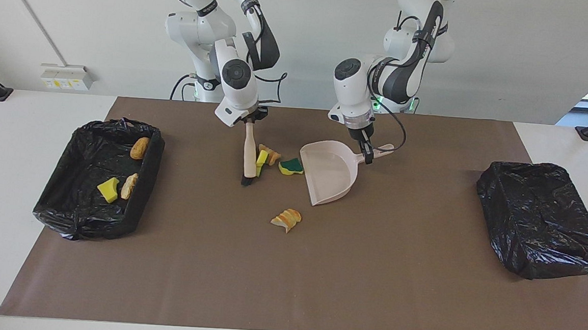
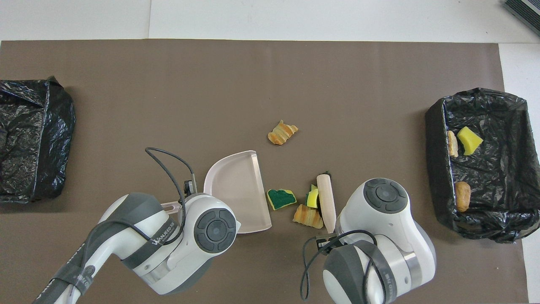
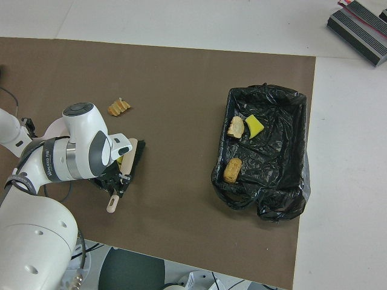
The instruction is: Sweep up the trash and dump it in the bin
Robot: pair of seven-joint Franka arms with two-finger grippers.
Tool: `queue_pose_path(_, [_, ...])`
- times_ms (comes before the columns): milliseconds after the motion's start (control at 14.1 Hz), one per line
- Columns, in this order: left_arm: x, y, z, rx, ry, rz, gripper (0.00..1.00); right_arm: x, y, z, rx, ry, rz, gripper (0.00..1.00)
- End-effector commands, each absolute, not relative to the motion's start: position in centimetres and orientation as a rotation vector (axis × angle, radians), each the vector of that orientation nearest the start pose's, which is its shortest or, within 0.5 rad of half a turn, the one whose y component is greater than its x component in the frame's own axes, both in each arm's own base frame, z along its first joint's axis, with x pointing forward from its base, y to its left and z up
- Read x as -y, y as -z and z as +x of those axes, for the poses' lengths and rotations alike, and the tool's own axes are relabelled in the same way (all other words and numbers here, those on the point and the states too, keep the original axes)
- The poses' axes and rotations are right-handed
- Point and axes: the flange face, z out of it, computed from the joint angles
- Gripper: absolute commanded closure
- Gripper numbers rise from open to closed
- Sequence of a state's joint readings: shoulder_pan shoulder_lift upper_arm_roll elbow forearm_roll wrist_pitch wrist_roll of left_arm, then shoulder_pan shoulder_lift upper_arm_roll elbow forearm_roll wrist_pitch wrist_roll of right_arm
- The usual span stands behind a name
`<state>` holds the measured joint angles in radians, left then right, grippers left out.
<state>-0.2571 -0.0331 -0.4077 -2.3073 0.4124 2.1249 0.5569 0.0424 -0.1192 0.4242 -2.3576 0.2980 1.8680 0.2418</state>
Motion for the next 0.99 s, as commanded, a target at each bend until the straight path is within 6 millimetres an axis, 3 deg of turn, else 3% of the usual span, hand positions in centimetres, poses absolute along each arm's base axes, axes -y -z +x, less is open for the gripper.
queue_pose_path(0, [28.6,-34.9,38.2,-1.854,-0.197,-2.035,1.00,-23.8,-34.6,38.4,0.091,-0.622,-2.883,1.00])
queue_pose_path(284, [28.8,-34.9,38.1,-1.860,-0.194,-2.029,1.00,-26.3,-35.2,39.2,0.001,-0.604,-2.702,1.00])
queue_pose_path(710, [28.6,-34.6,38.7,-1.869,-0.183,-2.044,1.00,-29.3,-37.5,42.1,-0.115,-0.608,-2.481,1.00])
queue_pose_path(923, [27.8,-34.5,39.4,-1.842,-0.193,-2.106,1.00,-29.2,-39.3,42.5,-0.077,-0.636,-2.489,1.00])
